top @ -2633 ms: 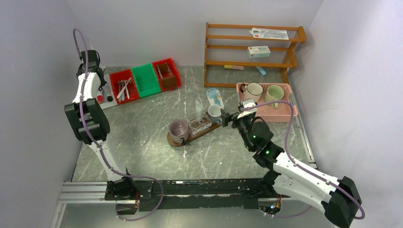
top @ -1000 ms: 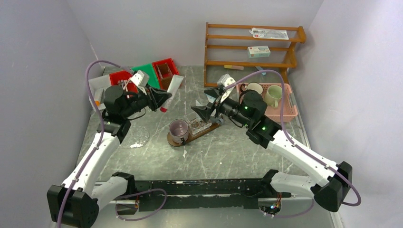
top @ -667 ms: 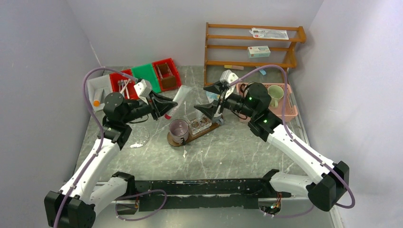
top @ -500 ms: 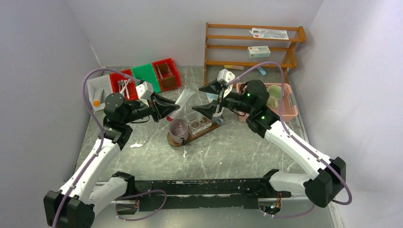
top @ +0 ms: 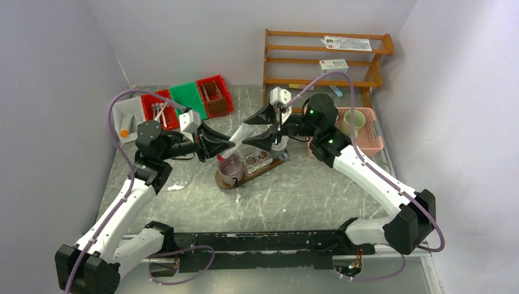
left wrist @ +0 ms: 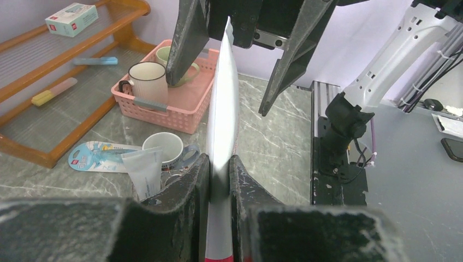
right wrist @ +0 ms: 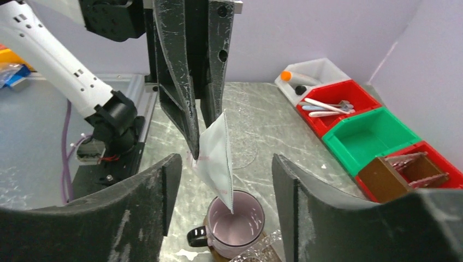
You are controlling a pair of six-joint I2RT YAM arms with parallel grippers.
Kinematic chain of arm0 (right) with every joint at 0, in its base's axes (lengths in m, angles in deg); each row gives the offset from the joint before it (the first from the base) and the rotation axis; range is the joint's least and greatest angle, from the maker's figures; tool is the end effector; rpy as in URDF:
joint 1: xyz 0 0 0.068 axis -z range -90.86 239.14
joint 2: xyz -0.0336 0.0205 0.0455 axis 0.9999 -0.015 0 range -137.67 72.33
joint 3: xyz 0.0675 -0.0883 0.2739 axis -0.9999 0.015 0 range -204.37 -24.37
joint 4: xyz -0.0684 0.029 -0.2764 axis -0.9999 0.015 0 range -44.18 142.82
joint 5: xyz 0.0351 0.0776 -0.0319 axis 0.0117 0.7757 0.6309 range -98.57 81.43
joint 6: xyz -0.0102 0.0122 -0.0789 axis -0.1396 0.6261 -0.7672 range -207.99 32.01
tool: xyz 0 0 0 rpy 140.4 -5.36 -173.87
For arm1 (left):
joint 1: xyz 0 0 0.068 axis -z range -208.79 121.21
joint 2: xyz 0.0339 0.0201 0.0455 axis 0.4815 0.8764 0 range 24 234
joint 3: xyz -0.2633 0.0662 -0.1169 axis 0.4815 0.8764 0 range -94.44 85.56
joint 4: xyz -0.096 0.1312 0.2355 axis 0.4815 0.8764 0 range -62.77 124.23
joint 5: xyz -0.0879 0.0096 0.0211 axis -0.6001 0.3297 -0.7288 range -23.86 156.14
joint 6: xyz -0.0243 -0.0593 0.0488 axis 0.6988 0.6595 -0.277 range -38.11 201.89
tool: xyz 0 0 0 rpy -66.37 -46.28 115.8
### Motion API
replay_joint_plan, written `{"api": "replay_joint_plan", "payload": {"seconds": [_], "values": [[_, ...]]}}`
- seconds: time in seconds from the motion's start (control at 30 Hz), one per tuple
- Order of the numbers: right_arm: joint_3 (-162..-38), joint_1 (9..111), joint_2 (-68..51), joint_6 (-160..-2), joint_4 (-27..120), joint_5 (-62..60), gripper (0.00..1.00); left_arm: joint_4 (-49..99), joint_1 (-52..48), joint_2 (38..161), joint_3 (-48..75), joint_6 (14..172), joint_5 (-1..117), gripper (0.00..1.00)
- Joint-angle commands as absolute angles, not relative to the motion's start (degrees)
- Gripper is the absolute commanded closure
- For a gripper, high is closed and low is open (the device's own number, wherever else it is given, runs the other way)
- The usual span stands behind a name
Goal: Prepare toiletry sets of a toothbrush and toothpaste on the tray
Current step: Pick up the toothpaste from the storage box.
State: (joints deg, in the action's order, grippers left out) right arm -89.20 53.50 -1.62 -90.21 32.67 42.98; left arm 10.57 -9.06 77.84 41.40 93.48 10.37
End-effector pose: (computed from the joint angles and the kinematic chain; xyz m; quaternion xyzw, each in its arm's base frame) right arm 0.2404 0.2394 0.4143 -0.5001 0.4776 0.4734 0.5457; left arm 0.2066 -0.1352 0.3729 0.3909 0.5595 -0.4771 0.5537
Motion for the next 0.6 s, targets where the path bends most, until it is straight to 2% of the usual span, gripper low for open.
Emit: {"api": "replay_joint_plan", "payload": {"seconds": [0.0, 0.17, 0.47, 0.53, 0.57], "values": [[-91.23, 53.71, -2.68, -90.68, 34.02, 47.58, 0.39, 7.71, -8.4, 77.39, 41.79, 91.71, 7.49, 0.91], [-91.25, 53.67, -3.03, -90.36, 33.65, 48.75, 0.54, 8.9, -8.29, 77.19, 41.92, 90.52, 7.58, 0.91], [-92.43, 53.7, -3.54, -90.62, 34.67, 49.13, 0.93, 15.0, -8.06, 76.56, 41.36, 85.49, 11.47, 0.91], [-93.44, 53.71, -3.68, -91.83, 36.58, 48.31, 1.0, 16.22, -8.04, 76.24, 41.14, 84.42, 13.72, 0.88], [-94.04, 53.72, -3.77, -92.48, 37.73, 47.85, 1.0, 16.88, -8.04, 76.02, 41.09, 83.87, 15.36, 0.84]]}}
